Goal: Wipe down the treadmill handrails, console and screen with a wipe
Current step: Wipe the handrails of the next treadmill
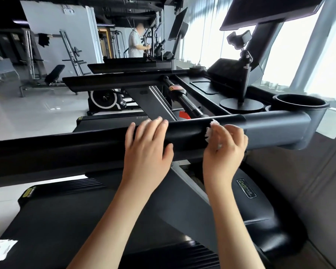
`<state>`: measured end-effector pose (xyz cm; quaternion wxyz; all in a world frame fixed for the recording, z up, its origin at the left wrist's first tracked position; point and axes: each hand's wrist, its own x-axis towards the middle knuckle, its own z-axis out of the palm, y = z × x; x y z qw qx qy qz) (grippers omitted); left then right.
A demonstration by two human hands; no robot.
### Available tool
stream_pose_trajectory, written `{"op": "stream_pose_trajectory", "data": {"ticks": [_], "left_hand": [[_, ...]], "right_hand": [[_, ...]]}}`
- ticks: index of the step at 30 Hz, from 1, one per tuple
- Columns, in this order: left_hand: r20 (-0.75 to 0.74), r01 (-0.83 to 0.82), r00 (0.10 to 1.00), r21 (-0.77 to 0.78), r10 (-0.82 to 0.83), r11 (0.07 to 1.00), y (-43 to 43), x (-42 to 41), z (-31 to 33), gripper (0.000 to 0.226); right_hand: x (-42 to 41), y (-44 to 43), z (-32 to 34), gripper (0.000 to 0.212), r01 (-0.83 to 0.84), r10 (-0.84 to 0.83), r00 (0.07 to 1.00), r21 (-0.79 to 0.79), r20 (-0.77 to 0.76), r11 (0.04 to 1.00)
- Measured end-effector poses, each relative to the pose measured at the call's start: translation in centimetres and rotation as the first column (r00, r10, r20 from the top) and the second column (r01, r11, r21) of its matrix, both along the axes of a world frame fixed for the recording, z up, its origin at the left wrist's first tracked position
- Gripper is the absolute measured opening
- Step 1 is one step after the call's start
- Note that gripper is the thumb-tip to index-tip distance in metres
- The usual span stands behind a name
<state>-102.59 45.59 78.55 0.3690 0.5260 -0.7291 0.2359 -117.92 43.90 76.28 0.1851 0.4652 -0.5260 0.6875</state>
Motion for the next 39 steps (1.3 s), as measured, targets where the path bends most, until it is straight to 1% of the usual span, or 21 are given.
{"op": "stream_pose_trajectory", "data": {"ticks": [3,6,8,11,13,15,18,19,23,25,28,30,32,34,36,37,39], "left_hand": [[0.002,-0.015,1.0,-0.007,0.015,1.0,0.0,-0.4,-0.3,0.052],[-0.014,-0.024,1.0,-0.02,0.024,1.0,-0.1,-0.5,-0.2,0.049],[-0.014,-0.021,1.0,-0.015,0.021,1.0,-0.1,-0.5,-0.3,0.049],[-0.017,-0.018,1.0,-0.017,0.018,1.0,-0.1,-0.5,-0.3,0.048],[-0.026,-0.026,0.999,-0.018,0.026,1.0,-0.1,-0.6,-0.3,0.047],[-0.034,-0.037,0.999,-0.016,0.037,0.999,-0.1,-0.9,-0.1,0.046],[-0.048,-0.064,0.997,-0.022,0.063,0.998,-0.1,-1.3,0.1,0.043],[-0.05,-0.066,0.997,-0.027,0.064,0.997,-0.1,-1.4,0.3,0.042],[-0.013,-0.013,1.0,-0.016,0.012,1.0,-0.4,-2.2,0.6,0.048],[0.009,0.015,1.0,-0.006,-0.015,1.0,-0.4,-3.0,0.5,0.051],[0.03,0.003,1.0,-0.01,-0.003,1.0,-0.5,-3.6,0.1,0.051],[0.036,0.002,0.999,-0.014,-0.001,1.0,-0.6,-3.4,0.0,0.052],[0.038,0.009,0.999,-0.014,-0.008,1.0,-0.5,-3.2,0.0,0.052],[0.029,0.012,1.0,-0.017,-0.011,1.0,-0.4,-3.3,0.0,0.052],[0.008,0.011,1.0,-0.026,-0.011,1.0,-0.4,-3.5,-0.1,0.051],[-0.004,0.009,1.0,-0.033,-0.009,0.999,-0.4,-3.6,-0.1,0.05],[-0.021,0.003,1.0,-0.044,-0.004,0.999,-0.5,-3.7,-0.2,0.048]], "right_hand": [[0.9,0.4,-0.8,0.024,-0.008,0.008,1.0,-0.013,0.011,1.0],[2.1,0.3,-0.5,0.023,-0.074,0.072,0.99,-0.015,-0.125,0.997],[1.2,-0.1,0.6,0.024,-0.064,0.06,0.984,-0.016,-0.167,0.998],[-1.2,-0.4,1.2,0.023,0.015,-0.016,0.997,-0.014,-0.078,1.0],[-1.5,-0.1,0.3,0.021,0.032,-0.032,0.999,-0.025,-0.009,0.999],[-0.7,0.1,-0.8,0.017,0.013,-0.013,1.0,-0.028,-0.014,1.0],[-0.1,0.0,-1.1,0.017,-0.042,0.04,0.995,-0.021,-0.091,0.999],[-0.6,-0.1,-0.8,0.017,-0.041,0.039,0.995,-0.023,-0.095,0.999],[-3.0,-0.3,-0.6,0.012,0.051,-0.05,0.999,-0.041,0.021,0.998],[-2.2,0.0,-1.7,0.012,0.075,-0.073,0.997,-0.046,0.034,0.996],[-0.4,0.3,-3.1,0.011,-0.005,0.005,0.999,-0.01,-0.032,1.0],[-1.1,0.1,-3.0,0.013,-0.018,0.018,0.999,-0.001,-0.045,1.0],[-2.6,-0.2,-2.8,0.015,0.022,-0.022,1.0,-0.001,0.006,1.0],[-3.5,-0.3,-3.2,0.01,0.066,-0.065,0.995,-0.005,0.071,0.998],[-3.1,0.0,-3.8,0.014,0.072,-0.071,0.991,-0.005,0.115,0.997],[-2.5,0.1,-3.9,0.017,0.054,-0.053,0.992,-0.004,0.118,0.999],[-1.8,0.2,-3.5,0.017,-0.004,0.005,0.998,-0.018,0.065,1.0]]}}
